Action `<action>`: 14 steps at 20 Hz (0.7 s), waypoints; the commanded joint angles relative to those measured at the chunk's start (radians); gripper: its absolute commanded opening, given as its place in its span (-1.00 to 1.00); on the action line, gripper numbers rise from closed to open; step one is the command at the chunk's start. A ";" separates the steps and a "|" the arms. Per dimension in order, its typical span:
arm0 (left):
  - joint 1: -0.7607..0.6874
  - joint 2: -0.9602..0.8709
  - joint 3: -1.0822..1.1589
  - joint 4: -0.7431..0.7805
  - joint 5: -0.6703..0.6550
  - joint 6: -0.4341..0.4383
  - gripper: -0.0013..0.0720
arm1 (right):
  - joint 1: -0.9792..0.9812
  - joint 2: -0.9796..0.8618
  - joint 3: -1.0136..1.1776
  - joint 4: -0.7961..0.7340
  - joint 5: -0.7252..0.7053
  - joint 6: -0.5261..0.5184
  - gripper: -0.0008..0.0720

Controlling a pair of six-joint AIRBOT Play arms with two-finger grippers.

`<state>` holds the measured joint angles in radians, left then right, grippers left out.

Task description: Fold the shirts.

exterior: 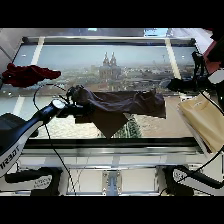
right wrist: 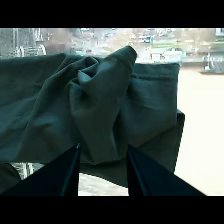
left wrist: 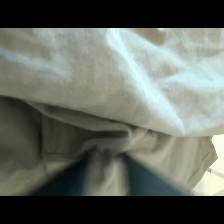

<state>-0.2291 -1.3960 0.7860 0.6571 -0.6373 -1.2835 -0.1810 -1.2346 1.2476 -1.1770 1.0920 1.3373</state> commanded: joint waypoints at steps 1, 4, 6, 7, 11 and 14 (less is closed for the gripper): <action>-0.001 0.000 0.007 -0.003 -0.030 -0.001 0.80 | 0.000 0.001 0.000 -0.016 0.004 -0.003 -0.01; -0.001 0.000 0.008 0.002 -0.076 -0.001 0.80 | 0.000 0.001 0.000 -0.017 0.008 -0.003 -0.01; -0.001 0.000 0.008 0.013 -0.068 -0.005 0.80 | 0.000 0.001 0.000 -0.017 0.014 -0.003 -0.01; 0.000 0.000 0.008 0.017 -0.067 -0.014 0.80 | 0.000 0.001 0.000 -0.017 0.019 -0.003 -0.01; 0.045 0.006 0.011 -0.036 -0.089 -0.024 0.80 | 0.000 0.001 0.000 -0.029 0.038 -0.003 -0.01; 0.101 0.015 0.017 -0.029 -0.094 -0.021 0.80 | 0.000 0.001 0.000 -0.028 0.037 -0.003 -0.01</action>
<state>-0.1692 -1.3876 0.7994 0.6361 -0.7242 -1.3048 -0.1810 -1.2346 1.2476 -1.2030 1.1240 1.3346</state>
